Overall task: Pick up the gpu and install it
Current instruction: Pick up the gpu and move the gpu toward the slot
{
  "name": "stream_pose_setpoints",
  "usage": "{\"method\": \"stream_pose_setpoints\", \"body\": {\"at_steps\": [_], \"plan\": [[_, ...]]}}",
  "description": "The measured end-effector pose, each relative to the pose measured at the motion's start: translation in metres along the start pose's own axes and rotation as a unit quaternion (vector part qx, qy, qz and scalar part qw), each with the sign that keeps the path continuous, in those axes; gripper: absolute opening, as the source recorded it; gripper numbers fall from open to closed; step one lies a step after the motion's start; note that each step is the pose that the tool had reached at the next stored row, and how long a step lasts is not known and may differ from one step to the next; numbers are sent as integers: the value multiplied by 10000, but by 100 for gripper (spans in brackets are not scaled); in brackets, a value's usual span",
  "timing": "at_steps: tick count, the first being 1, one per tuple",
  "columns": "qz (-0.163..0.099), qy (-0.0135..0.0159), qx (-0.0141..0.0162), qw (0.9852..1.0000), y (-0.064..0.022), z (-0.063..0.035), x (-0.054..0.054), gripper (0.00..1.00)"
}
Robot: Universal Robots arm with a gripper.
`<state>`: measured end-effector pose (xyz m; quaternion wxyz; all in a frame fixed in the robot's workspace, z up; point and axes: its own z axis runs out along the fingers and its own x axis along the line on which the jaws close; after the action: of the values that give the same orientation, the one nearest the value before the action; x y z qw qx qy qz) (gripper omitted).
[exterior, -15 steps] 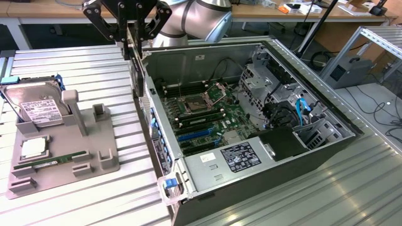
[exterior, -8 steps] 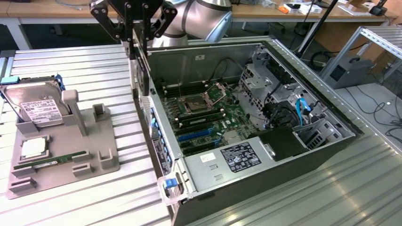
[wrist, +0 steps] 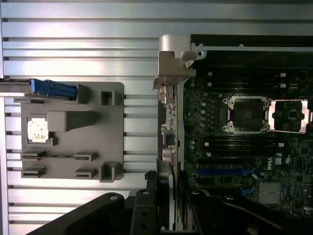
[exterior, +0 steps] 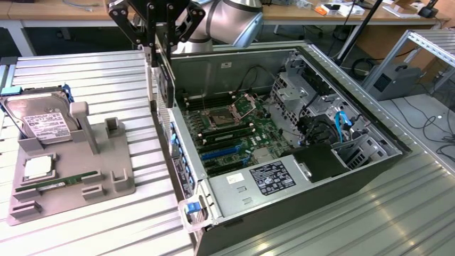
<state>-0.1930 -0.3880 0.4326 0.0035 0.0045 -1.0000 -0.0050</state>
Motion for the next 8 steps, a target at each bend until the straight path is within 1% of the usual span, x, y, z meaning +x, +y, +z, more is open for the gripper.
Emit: {"method": "stream_pose_setpoints", "body": {"at_steps": [3, 8], "plan": [[0, 0, 0, 10000, 0, 0, -29, 27], [0, 0, 0, 10000, -1, 0, -132, 27]]}}
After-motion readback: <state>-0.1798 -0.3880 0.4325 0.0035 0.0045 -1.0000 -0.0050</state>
